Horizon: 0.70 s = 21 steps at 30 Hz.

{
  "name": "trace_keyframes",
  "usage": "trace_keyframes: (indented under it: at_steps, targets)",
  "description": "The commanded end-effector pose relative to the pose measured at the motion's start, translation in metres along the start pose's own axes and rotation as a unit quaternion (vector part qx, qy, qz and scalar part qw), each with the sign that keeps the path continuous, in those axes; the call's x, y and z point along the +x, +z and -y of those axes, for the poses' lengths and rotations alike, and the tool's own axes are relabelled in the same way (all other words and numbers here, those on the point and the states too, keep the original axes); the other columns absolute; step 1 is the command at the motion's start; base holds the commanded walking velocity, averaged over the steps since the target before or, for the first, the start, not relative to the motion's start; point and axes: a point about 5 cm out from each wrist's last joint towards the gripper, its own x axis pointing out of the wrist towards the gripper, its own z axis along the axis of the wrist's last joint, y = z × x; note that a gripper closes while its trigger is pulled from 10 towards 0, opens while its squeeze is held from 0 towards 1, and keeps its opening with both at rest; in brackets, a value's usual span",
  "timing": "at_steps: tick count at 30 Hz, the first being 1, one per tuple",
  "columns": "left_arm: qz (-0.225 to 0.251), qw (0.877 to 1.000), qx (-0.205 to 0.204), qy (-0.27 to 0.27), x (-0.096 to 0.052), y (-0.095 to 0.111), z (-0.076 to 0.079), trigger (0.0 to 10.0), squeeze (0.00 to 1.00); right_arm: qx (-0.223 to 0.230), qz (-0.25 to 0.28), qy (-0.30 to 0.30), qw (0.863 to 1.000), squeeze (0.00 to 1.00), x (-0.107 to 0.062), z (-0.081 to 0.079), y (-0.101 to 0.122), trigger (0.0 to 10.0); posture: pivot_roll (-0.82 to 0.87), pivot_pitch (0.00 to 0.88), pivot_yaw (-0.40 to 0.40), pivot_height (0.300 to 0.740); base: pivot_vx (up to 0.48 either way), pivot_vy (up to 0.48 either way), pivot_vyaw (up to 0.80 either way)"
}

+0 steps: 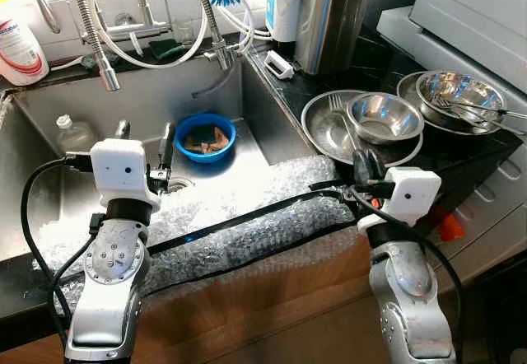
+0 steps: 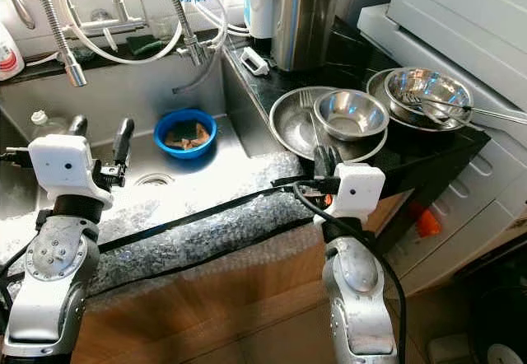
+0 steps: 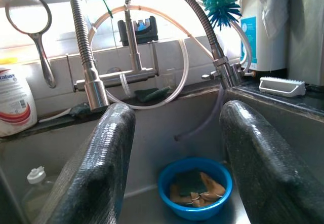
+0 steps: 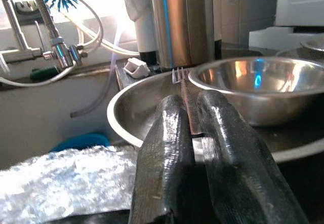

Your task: Kitchen organization

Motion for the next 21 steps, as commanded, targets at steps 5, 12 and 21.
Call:
trace_keyframes:
  at_steps: [5,12,21]
  targets:
    - [0.009,1.000,0.003,0.007,0.001,0.003,-0.002,10.0,0.00,0.009,0.034,0.008,0.999,0.00,0.004,-0.004,0.016,10.0,0.00,0.125,-0.016,0.740,0.000,0.000,0.00]
    - [0.015,1.000,0.004,0.013,0.002,0.005,-0.003,10.0,0.00,0.027,0.060,0.029,0.997,0.00,0.008,-0.012,0.028,10.0,0.00,0.129,-0.017,0.740,0.000,0.000,0.00]
    - [0.008,0.995,-0.100,0.022,0.010,0.010,-0.001,10.0,0.00,0.154,0.064,0.109,0.980,0.00,0.009,-0.032,0.039,10.0,0.00,0.129,-0.017,0.740,0.000,0.000,0.00]
